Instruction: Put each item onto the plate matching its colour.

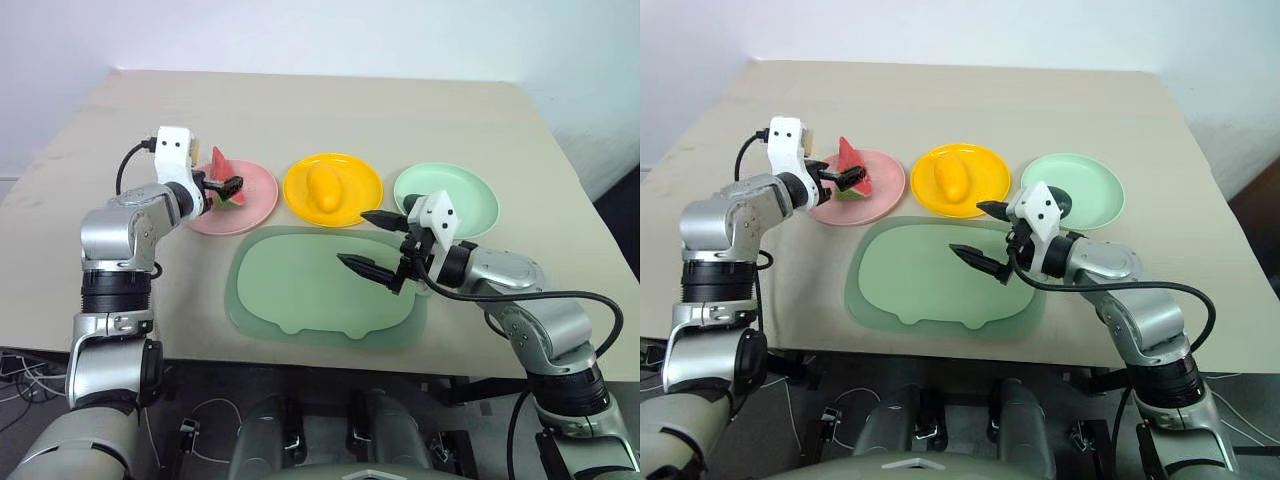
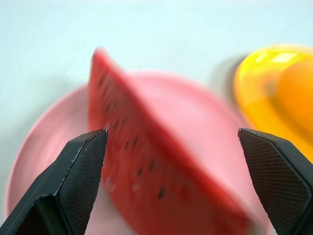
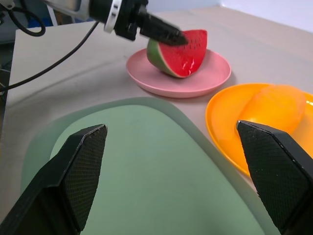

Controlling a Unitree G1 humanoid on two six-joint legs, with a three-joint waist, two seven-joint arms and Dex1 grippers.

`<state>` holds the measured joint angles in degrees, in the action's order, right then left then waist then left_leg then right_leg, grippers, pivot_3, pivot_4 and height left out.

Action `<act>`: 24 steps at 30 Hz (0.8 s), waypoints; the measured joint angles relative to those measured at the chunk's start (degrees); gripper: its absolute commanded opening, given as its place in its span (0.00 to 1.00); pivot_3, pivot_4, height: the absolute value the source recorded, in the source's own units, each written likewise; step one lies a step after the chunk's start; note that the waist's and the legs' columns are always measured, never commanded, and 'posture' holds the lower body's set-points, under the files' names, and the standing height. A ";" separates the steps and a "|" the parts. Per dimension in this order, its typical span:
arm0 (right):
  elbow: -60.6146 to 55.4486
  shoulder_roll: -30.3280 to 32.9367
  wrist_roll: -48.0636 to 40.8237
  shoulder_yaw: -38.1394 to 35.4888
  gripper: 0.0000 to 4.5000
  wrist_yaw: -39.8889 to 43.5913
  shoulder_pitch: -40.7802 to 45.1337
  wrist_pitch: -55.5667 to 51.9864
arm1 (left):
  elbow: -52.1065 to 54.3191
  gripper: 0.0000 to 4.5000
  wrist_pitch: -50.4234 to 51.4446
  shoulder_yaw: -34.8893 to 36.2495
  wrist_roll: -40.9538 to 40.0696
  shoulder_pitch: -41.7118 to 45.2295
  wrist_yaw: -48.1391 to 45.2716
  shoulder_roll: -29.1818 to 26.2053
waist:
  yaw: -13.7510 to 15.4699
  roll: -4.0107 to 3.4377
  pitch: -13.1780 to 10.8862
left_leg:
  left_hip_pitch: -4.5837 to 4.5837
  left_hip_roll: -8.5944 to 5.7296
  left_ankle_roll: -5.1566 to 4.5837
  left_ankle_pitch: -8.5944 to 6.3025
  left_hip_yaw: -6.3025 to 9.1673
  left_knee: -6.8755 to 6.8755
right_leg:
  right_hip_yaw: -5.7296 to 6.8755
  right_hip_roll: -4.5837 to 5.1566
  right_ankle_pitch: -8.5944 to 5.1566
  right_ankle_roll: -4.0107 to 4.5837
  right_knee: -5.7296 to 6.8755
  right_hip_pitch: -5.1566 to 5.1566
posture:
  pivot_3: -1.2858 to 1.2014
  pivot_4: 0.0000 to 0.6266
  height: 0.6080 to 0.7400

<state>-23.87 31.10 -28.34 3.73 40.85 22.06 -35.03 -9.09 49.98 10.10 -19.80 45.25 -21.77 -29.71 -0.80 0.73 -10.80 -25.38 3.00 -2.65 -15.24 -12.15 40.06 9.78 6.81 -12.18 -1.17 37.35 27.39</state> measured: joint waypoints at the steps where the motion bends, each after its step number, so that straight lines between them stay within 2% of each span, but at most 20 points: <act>1: 0.13 0.02 -0.01 -0.04 1.00 0.12 0.19 0.04 | 1.64 1.00 -0.78 0.09 -0.12 -0.64 -0.79 -0.92 | -0.02 0.00 0.00 | 0.00 0.00 0.00 0.00 0.00 0.00 | 0.00 -0.01 0.00 0.00 0.00 0.01 | 0.52 0.24 0.67; 6: 0.91 0.00 -0.20 -2.03 1.00 -0.26 0.41 0.02 | 8.42 1.00 -10.50 3.09 -1.43 -5.97 -5.31 -2.05 | -0.01 -0.01 0.00 | 0.01 0.00 0.00 0.00 -0.01 -0.01 | 0.00 0.00 0.00 0.00 0.01 0.00 | 0.52 0.24 0.67; 11: 2.93 -0.37 -0.59 -4.92 1.00 -1.39 0.36 0.46 | 12.10 1.00 -23.58 5.01 -4.98 -15.82 -15.34 -1.27 | 0.06 -0.02 0.01 | 0.02 0.00 0.01 -0.01 -0.02 0.00 | 0.00 0.03 0.00 0.01 -0.01 -0.01 | 0.52 0.24 0.67; 16: 2.20 -0.55 -3.71 -8.46 1.00 -0.94 -1.42 0.93 | 15.17 1.00 -28.43 7.64 -11.61 -23.14 -25.65 -2.31 | 0.01 -0.01 0.02 | 0.02 0.01 0.01 -0.01 -0.01 0.00 | 0.00 0.01 0.00 0.01 -0.01 -0.01 | 0.52 0.24 0.67; 18: 1.39 -0.16 -4.55 -8.52 1.00 -0.48 -2.61 0.32 | 16.25 1.00 -29.54 8.76 -13.16 -26.26 -29.74 -4.86 | 0.00 -0.01 0.02 | 0.02 0.02 0.01 -0.01 -0.01 0.00 | 0.00 0.01 -0.01 0.02 -0.02 0.00 | 0.52 0.24 0.67; 24: -0.51 2.66 -7.59 -10.12 1.00 1.90 -6.65 -0.97 | 16.01 1.00 -32.74 9.30 -13.69 -32.68 -36.12 -8.80 | 0.34 -0.04 0.03 | 0.01 0.01 -0.03 -0.05 0.03 -0.02 | 0.01 0.05 -0.13 0.21 -0.18 -0.03 | 0.52 0.24 0.67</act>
<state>-24.39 33.76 -35.93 -6.40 42.75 15.41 -36.00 6.93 17.24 19.40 -33.50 12.57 -57.89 -38.52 -0.46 0.68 -10.77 -25.37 3.01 -2.67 -15.29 -12.12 40.04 9.79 6.86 -12.31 -0.96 37.16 27.36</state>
